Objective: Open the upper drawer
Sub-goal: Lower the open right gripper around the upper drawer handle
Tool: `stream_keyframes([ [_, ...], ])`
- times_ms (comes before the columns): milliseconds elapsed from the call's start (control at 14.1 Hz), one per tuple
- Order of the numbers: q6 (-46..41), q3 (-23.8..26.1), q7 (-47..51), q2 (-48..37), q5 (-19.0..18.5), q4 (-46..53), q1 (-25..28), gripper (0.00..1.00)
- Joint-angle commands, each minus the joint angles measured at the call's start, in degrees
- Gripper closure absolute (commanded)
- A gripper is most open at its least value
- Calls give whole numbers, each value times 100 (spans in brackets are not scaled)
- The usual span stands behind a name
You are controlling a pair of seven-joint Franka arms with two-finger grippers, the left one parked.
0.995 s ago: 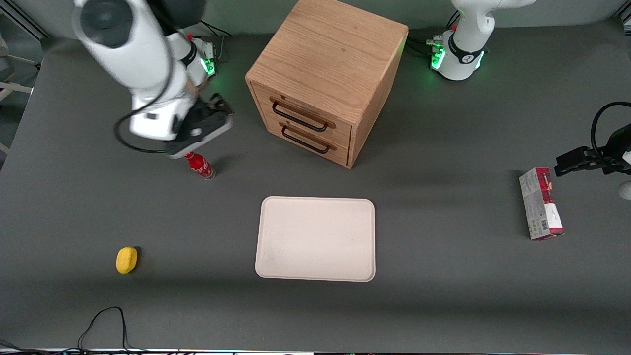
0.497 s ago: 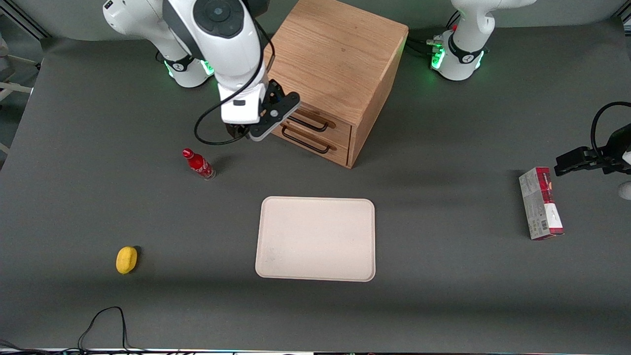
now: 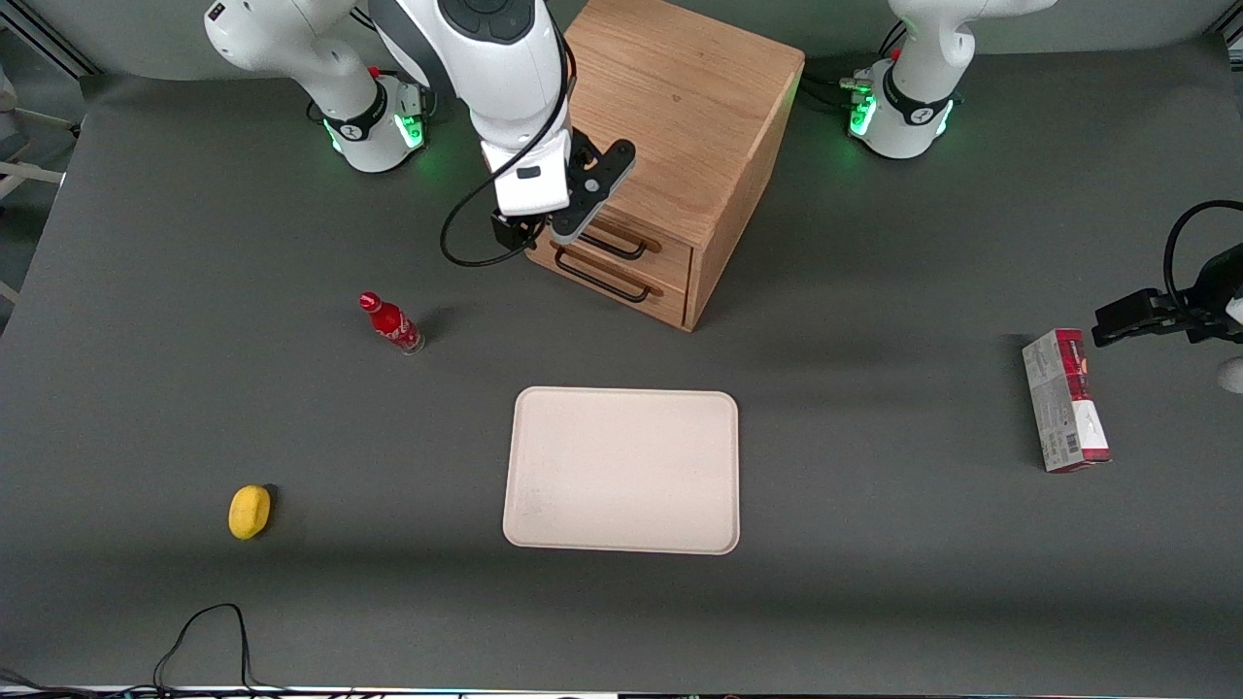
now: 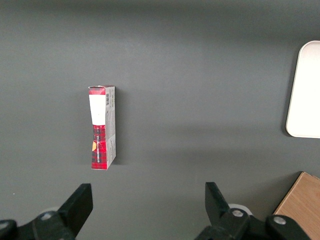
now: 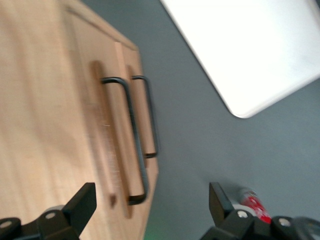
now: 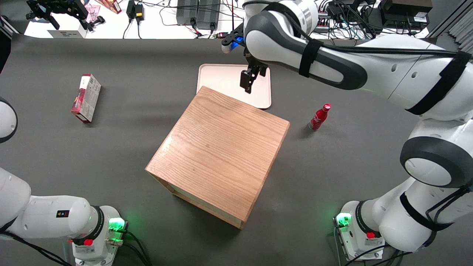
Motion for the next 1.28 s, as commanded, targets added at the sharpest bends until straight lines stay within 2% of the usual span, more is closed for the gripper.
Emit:
stream_keyframes([
  [0, 84, -89, -426, 70, 339, 126, -18, 0],
  [71, 120, -97, -522, 88, 356, 117, -88, 0],
  [284, 181, -220, -1137, 27, 970, -111, -317, 0],
  [924, 885, -247, -1086, 79, 928, -752, -185, 0],
  [1208, 1464, -247, -1094, 105, 901, -1183, -176, 0],
])
